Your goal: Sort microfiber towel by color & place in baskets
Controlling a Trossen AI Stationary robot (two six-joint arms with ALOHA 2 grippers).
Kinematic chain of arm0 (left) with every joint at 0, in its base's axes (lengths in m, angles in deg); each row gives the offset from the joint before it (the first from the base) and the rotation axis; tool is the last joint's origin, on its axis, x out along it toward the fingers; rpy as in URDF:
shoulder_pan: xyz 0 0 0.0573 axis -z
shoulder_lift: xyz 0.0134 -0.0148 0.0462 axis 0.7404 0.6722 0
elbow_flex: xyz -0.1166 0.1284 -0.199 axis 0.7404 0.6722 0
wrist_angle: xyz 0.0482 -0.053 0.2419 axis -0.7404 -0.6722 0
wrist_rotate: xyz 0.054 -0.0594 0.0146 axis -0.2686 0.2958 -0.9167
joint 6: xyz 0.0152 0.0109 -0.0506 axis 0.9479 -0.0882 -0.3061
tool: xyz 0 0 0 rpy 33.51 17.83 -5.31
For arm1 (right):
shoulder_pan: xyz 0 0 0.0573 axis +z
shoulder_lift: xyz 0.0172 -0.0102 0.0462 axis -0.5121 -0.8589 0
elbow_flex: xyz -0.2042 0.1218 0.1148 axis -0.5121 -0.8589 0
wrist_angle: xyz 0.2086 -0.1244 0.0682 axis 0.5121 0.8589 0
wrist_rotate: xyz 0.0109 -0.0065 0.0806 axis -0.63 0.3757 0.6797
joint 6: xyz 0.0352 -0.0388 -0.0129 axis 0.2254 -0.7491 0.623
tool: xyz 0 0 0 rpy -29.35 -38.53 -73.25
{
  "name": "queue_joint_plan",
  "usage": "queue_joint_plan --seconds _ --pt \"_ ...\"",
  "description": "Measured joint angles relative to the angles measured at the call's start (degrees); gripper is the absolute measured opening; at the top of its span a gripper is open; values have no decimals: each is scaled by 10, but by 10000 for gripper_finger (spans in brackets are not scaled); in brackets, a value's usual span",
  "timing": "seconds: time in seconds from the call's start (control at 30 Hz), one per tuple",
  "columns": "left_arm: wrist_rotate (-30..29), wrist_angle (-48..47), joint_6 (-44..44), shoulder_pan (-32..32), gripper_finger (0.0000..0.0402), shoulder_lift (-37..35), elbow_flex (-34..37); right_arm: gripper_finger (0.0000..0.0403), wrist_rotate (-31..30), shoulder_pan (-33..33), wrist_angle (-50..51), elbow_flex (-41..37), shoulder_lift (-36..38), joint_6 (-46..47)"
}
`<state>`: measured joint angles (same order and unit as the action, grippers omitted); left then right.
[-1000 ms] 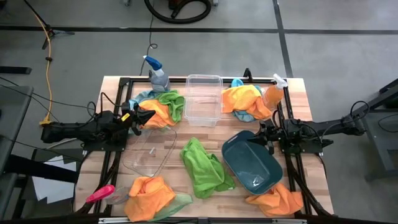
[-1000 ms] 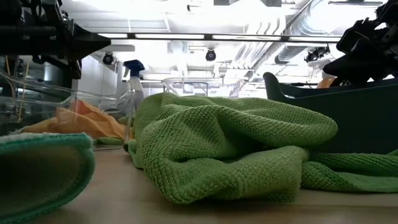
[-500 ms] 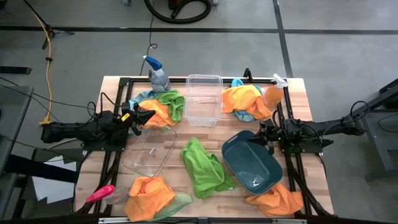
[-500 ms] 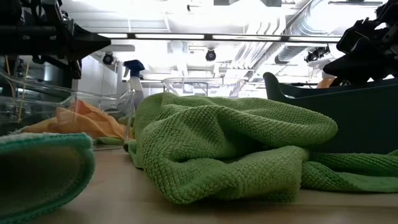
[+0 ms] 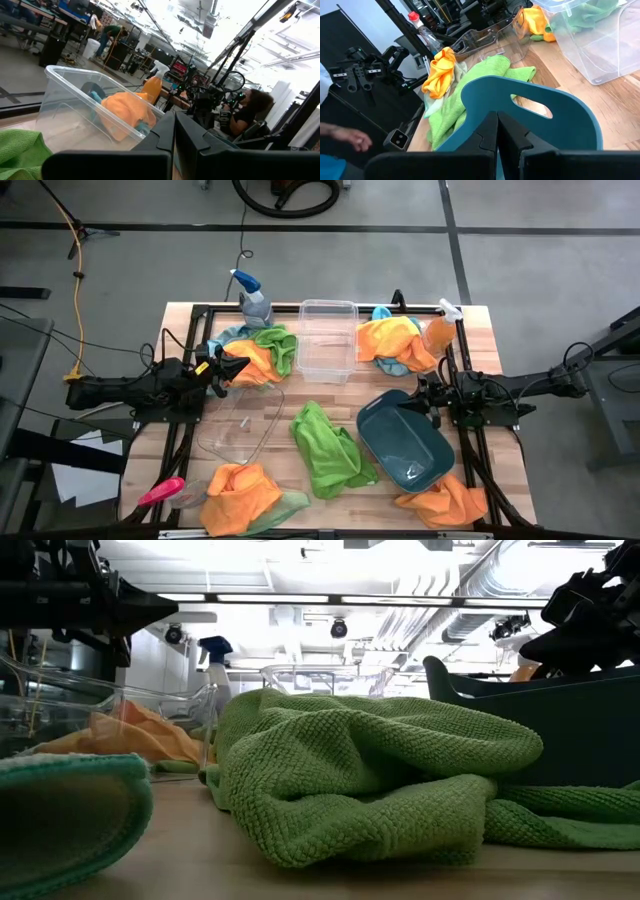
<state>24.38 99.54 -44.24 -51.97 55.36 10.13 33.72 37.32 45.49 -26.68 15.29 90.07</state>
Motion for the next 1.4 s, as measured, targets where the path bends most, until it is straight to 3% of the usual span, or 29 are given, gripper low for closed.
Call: queue_joint_plan --seconds 0.17,0.33,0.4,0.53,0.63,0.87,1.0,1.13,1.23,1.4 --pt "0 0 0 0 1 0 0 0 -53 0 -21 0 0 31" --pt "0 0 0 0 1 0 0 0 -267 0 -156 0 0 228" --pt "0 0 0 0 1 0 0 0 -330 -1 -230 0 -4 237" --pt "0 0 0 0 1 0 0 0 -306 0 -432 14 -42 116" --pt "0 0 0 0 1 0 0 0 -271 0 -455 69 -80 49" --pt "0 -1 0 0 1 0 0 4 -236 0 -238 257 -157 -29" --pt "0 -1 0 0 1 0 0 34 -231 0 19 404 -187 -45" --pt "0 -1 0 0 1 0 0 90 -272 -1 253 530 -237 -32" --pt "0 -1 0 0 1 0 0 133 -294 -1 333 577 -291 -9" --pt "0 -1 0 0 1 0 0 175 -311 -6 370 602 -380 24"
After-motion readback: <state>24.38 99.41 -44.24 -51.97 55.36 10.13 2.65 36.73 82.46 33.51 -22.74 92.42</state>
